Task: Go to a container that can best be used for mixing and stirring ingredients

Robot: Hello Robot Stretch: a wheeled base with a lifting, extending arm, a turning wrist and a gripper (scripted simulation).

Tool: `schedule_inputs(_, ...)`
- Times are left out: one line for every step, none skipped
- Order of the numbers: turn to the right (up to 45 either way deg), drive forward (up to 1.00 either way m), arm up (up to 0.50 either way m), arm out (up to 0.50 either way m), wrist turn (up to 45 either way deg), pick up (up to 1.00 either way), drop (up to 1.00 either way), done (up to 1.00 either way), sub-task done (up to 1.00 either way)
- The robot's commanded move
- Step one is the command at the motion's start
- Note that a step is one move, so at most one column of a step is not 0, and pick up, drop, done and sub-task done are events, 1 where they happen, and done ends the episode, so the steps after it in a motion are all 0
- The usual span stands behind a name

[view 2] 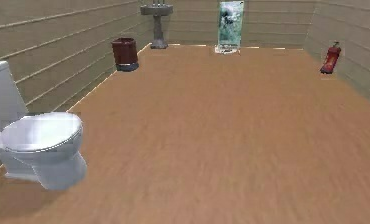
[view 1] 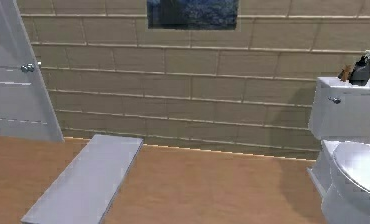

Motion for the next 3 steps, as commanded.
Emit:
schedule_inputs(-36.0, 0.00, 0.00, 0.00, 0.0, 0.00, 0.00, 0.00, 0.00)
schedule_inputs(0.0, 0.60, 0.00, 0.00, 0.0, 0.00, 0.00, 0.00, 0.00)
schedule_inputs(-30.0, 0.00, 0.00, 0.00, 0.0, 0.00, 0.00, 0.00, 0.00)
